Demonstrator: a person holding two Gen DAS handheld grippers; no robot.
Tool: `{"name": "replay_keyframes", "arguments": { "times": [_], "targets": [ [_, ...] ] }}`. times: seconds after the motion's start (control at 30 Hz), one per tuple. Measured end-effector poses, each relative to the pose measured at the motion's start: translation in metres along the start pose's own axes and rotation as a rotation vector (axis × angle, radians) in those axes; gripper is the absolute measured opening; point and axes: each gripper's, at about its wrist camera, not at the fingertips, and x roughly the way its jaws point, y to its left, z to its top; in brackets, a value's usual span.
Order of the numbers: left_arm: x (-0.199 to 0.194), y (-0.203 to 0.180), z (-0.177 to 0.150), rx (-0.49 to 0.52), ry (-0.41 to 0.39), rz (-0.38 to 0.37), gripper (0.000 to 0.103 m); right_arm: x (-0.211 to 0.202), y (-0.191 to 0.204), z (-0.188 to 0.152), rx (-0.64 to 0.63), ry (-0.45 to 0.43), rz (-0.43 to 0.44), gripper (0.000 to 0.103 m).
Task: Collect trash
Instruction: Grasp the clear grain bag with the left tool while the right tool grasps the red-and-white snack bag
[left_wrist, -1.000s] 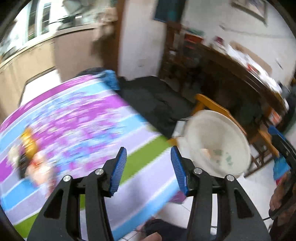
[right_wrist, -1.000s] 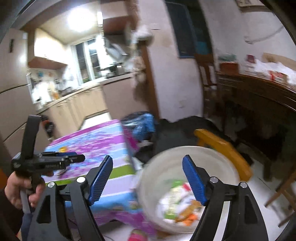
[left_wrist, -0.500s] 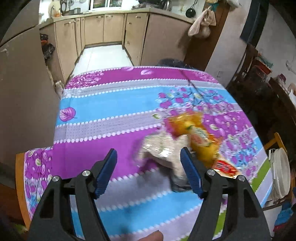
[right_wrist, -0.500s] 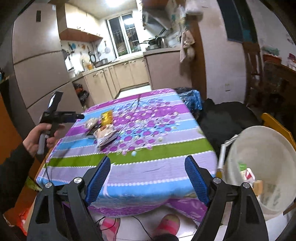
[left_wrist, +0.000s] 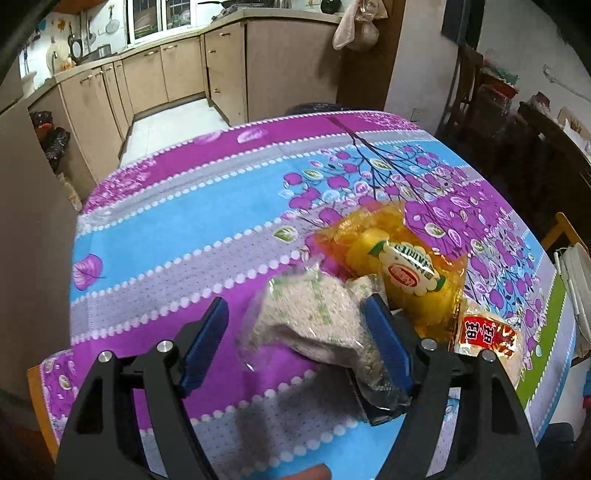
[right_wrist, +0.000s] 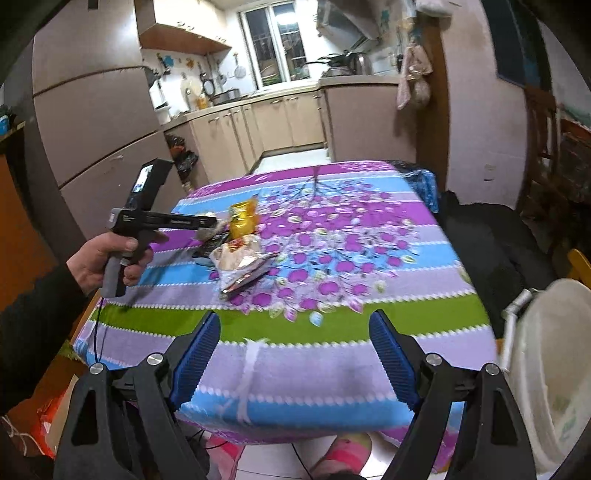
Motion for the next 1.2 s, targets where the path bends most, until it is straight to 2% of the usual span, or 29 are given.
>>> {"name": "replay_keyframes", "arguments": {
  "times": [0.07, 0.1, 0.13, 0.3, 0.4, 0.6, 0.73, 1.0, 1.07, 1.1, 1.17, 1.2],
  "targets": [
    [0.001, 0.002, -0.001, -0.017, -0.007, -0.014, 0.072, 0.015, 0.007, 0.009, -0.022, 0.016, 0.024, 0.083],
    [0.002, 0.004, -0.001, -0.027, -0.008, -0.024, 0.068, 0.02, 0.01, 0.012, -0.029, 0.021, 0.034, 0.083],
    [0.003, 0.005, -0.001, -0.036, -0.009, -0.038, 0.059, 0.026, 0.015, 0.017, -0.043, 0.028, 0.048, 0.083],
    [0.001, 0.006, -0.002, -0.054, -0.031, -0.08, 0.046, 0.058, 0.037, 0.039, -0.114, 0.067, 0.114, 0.083],
    [-0.004, 0.011, -0.005, -0.077, -0.054, -0.097, 0.033, 0.081, 0.051, 0.051, -0.172, 0.096, 0.149, 0.083],
    [-0.026, 0.028, -0.019, -0.17, -0.124, -0.103, 0.032, 0.137, 0.07, 0.065, -0.272, 0.188, 0.175, 0.083],
    [-0.039, 0.033, -0.027, -0.211, -0.152, -0.113, 0.032, 0.165, 0.073, 0.071, -0.291, 0.224, 0.153, 0.082],
    [-0.044, 0.024, -0.03, -0.205, -0.165, -0.1, 0.032, 0.196, 0.083, 0.071, -0.349, 0.291, 0.103, 0.082],
    [-0.045, 0.022, -0.033, -0.203, -0.168, -0.084, 0.032, 0.2, 0.084, 0.068, -0.352, 0.299, 0.077, 0.076],
    [-0.045, 0.02, -0.034, -0.202, -0.17, -0.074, 0.032, 0.202, 0.084, 0.065, -0.355, 0.304, 0.06, 0.065],
    [-0.048, 0.016, -0.038, -0.198, -0.176, -0.053, 0.032, 0.2, 0.083, 0.062, -0.345, 0.291, 0.044, 0.062],
    [-0.05, 0.014, -0.04, -0.196, -0.18, -0.037, 0.032, 0.198, 0.083, 0.062, -0.338, 0.284, 0.039, 0.057]
  ]
}}
